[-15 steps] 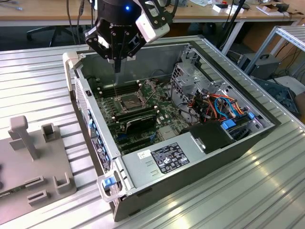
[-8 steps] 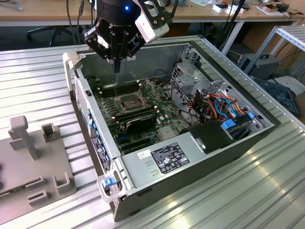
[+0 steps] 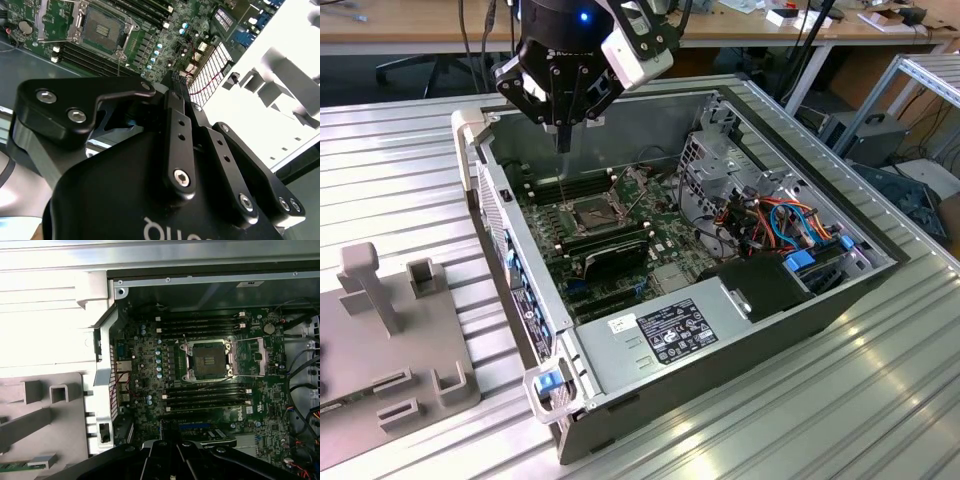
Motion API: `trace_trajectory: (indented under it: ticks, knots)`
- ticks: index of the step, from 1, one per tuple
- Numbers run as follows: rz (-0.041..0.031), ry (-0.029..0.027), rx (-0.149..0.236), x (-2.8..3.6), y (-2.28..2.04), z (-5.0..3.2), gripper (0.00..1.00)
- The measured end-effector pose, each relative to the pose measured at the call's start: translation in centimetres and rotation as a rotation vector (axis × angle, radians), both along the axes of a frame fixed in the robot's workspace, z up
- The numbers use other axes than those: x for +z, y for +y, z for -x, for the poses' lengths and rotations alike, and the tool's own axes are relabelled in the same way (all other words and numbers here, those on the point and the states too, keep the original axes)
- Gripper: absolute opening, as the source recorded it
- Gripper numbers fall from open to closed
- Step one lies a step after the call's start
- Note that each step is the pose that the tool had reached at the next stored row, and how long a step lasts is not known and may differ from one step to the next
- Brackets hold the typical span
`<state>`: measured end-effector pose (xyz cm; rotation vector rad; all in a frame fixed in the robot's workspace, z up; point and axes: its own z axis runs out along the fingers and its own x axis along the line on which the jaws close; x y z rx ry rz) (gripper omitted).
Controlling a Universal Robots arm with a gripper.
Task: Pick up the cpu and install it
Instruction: 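Reach for the cpu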
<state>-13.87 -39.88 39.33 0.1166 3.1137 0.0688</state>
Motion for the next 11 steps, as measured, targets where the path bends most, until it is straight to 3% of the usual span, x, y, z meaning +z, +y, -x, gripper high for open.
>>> trace_trajectory:
  ticks: [7,11]
  knots:
    - [0.0,0.0,0.0,0.0,0.0,0.36,0.11]
    - [-0.0001,0.0,0.0,0.0,0.0,1.34,0.11]
